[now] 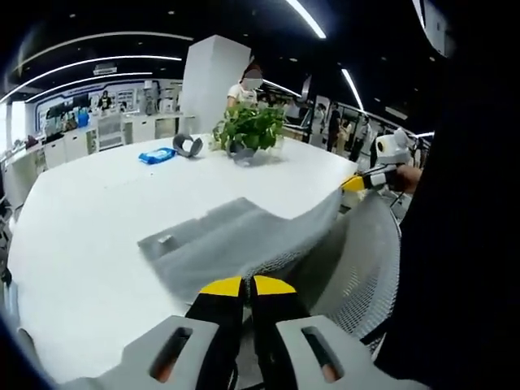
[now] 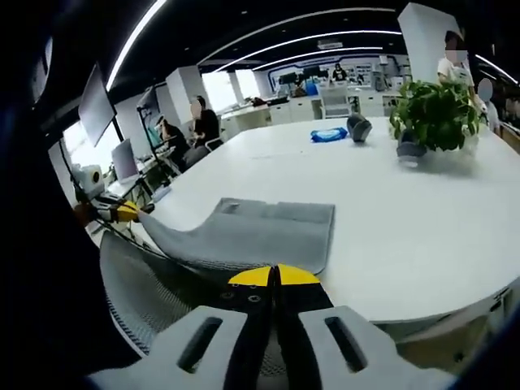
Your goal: Fold the towel on the table until its edges align and the towel forms a compact rectangular stack.
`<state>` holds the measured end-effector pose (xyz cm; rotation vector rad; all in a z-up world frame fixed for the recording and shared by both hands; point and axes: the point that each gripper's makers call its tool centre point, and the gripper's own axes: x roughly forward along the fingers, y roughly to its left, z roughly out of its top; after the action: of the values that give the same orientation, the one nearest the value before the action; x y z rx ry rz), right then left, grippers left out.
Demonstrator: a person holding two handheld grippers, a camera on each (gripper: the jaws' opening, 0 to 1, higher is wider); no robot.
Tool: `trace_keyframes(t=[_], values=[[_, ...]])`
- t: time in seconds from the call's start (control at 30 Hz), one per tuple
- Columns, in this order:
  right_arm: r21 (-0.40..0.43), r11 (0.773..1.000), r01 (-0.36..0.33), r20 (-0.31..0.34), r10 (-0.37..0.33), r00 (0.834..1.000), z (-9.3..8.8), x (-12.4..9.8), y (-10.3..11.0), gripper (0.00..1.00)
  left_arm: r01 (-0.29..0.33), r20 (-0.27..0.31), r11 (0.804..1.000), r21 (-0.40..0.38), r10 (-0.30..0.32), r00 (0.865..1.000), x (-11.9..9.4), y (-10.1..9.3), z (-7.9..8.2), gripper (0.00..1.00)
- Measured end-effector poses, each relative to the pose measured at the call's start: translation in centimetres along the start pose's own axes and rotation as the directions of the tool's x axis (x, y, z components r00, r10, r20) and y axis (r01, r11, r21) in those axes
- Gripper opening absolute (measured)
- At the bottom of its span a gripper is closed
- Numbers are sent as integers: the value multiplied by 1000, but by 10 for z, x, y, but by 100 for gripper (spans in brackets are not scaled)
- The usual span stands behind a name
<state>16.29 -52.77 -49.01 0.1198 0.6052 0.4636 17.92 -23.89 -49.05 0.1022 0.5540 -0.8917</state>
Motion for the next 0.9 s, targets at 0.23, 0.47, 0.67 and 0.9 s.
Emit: trace_keyframes(t=[0.23,0.47,0.67,0.9], values=[[-28,1000,12,7,-12,1000,13,9,-6,0,-22,4,1000,-11,22,1000,2,9,2,3],[-85,996,21,2,-21,1000,30,22,-14,0,-56,10,998,10,56,998,9,24,12,3],[-107,994,34,33,-31,999,49,35,-22,0,-102,53,994,34,100,994,14,41,29,3],[-145,988,47,32,-43,999,63,54,-34,0,-139,47,988,63,137,990,29,61,41,3]])
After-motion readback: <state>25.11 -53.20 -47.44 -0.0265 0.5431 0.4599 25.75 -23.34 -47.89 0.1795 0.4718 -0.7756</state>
